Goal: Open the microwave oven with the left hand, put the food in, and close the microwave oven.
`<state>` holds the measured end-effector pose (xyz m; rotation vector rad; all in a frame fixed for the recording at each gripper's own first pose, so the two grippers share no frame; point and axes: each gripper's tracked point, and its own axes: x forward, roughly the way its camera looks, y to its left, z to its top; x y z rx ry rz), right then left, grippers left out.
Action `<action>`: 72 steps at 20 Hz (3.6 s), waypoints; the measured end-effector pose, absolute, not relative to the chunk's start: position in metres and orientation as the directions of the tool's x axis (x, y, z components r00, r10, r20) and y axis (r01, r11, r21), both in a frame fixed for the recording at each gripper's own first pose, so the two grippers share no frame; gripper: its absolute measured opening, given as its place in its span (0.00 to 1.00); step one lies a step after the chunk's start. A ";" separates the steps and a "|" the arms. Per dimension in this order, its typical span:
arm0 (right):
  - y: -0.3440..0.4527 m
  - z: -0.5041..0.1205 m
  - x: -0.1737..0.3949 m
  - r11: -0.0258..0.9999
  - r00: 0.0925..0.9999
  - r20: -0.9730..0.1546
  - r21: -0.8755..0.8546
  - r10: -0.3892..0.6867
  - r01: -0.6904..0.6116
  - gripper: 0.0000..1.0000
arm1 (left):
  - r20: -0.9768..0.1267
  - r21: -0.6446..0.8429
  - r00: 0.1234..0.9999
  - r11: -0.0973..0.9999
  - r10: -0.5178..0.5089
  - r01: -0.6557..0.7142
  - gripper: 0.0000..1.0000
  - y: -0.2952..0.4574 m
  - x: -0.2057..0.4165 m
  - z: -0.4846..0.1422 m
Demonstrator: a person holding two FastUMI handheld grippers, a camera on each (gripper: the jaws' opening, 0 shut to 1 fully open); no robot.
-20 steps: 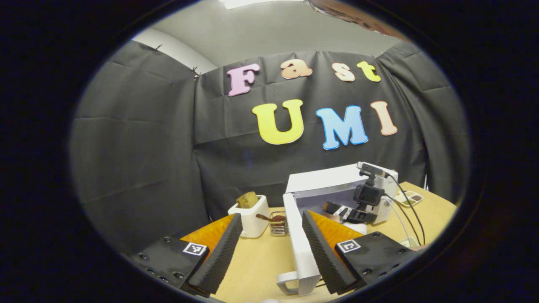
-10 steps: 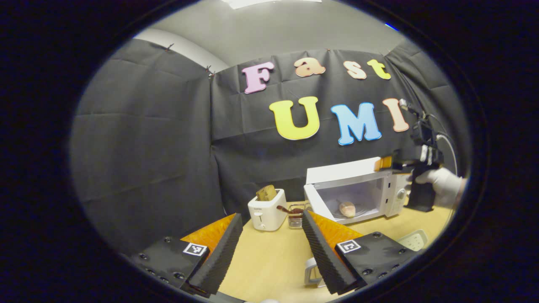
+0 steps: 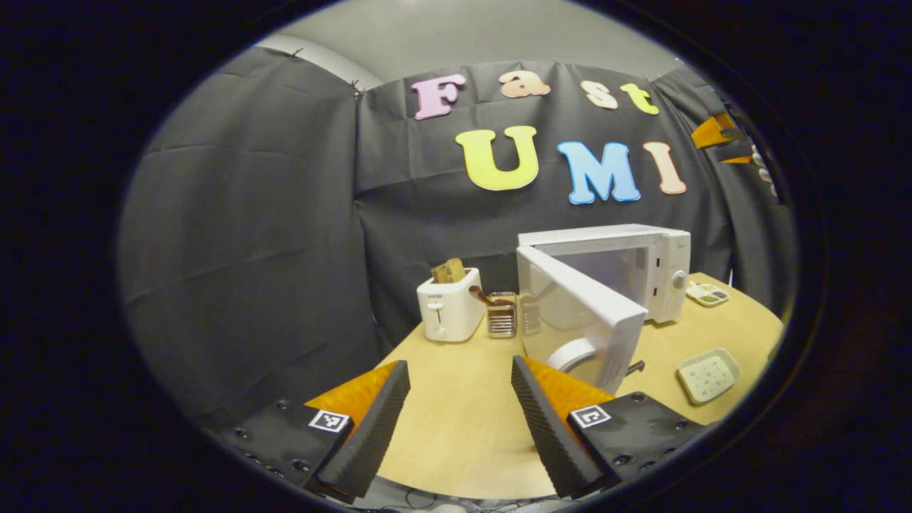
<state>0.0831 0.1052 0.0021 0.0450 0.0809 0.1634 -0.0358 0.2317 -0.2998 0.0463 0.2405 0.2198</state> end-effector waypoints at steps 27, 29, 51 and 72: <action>0.041 -0.043 0.060 0.996 0.967 -0.240 0.035 0.088 -0.082 0.96 | -0.202 0.011 0.967 0.987 -0.155 0.160 0.93 -0.031 0.075 -0.301; 0.030 -0.049 0.060 0.998 0.964 -0.258 0.041 0.066 -0.057 0.96 | -0.187 0.012 0.965 0.982 -0.182 0.187 0.93 -0.051 0.096 -0.296; -0.033 -0.081 0.109 1.000 0.939 -0.344 0.000 -0.023 0.025 0.96 | -0.189 -0.027 0.965 0.983 -0.181 0.179 0.92 -0.132 0.254 -0.321; -0.036 -0.088 0.118 1.000 0.927 -0.374 -0.014 0.017 -0.024 0.96 | -0.207 -0.064 0.973 0.994 -0.104 0.093 0.97 -0.141 0.279 -0.327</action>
